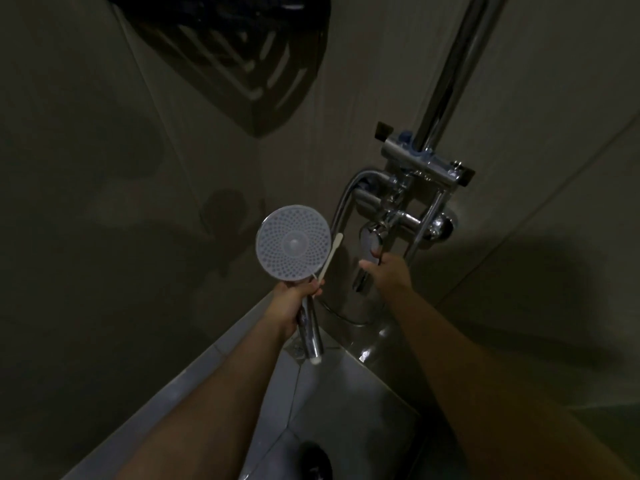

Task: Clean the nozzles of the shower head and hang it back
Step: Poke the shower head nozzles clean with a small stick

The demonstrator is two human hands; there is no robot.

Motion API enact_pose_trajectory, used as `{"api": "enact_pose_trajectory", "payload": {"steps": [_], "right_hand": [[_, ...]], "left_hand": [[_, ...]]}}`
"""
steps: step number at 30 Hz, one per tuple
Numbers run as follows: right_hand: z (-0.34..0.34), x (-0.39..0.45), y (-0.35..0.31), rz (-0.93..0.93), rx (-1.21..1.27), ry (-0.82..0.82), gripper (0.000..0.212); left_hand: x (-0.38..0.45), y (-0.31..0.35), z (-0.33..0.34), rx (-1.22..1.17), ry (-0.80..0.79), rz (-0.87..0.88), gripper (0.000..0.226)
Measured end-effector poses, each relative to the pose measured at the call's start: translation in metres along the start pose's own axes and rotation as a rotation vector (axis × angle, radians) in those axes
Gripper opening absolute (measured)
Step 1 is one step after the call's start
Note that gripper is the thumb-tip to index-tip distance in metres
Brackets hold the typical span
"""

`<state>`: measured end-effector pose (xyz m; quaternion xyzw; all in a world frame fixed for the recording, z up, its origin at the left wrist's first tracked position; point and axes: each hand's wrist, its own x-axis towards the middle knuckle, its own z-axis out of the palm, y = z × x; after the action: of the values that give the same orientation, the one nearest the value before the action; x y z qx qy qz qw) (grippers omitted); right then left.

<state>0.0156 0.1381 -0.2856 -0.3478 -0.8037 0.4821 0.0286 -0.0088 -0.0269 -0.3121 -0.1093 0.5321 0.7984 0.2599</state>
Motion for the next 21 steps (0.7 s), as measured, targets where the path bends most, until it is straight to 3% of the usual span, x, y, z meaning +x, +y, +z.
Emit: {"api": "enact_pose_trajectory", "payload": {"steps": [2, 5, 12, 17, 21], "right_hand": [[0.007, 0.006, 0.007, 0.04, 0.094, 0.025, 0.013], [0.008, 0.014, 0.015, 0.041, 0.174, 0.002, 0.025], [0.011, 0.007, 0.012, 0.047, 0.413, -0.061, 0.014], [0.011, 0.006, 0.011, 0.077, 0.446, -0.059, 0.033], [0.015, 0.005, 0.008, 0.094, 0.482, -0.054, 0.013]], "left_hand": [[0.002, -0.006, -0.003, 0.003, 0.008, -0.015, 0.025], [0.003, -0.014, -0.009, 0.046, 0.005, -0.042, 0.025], [0.003, -0.024, -0.012, 0.069, -0.004, -0.032, 0.021], [0.004, -0.031, -0.014, 0.064, 0.007, -0.054, 0.02], [0.003, -0.031, -0.011, 0.057, 0.016, -0.065, 0.02]]}}
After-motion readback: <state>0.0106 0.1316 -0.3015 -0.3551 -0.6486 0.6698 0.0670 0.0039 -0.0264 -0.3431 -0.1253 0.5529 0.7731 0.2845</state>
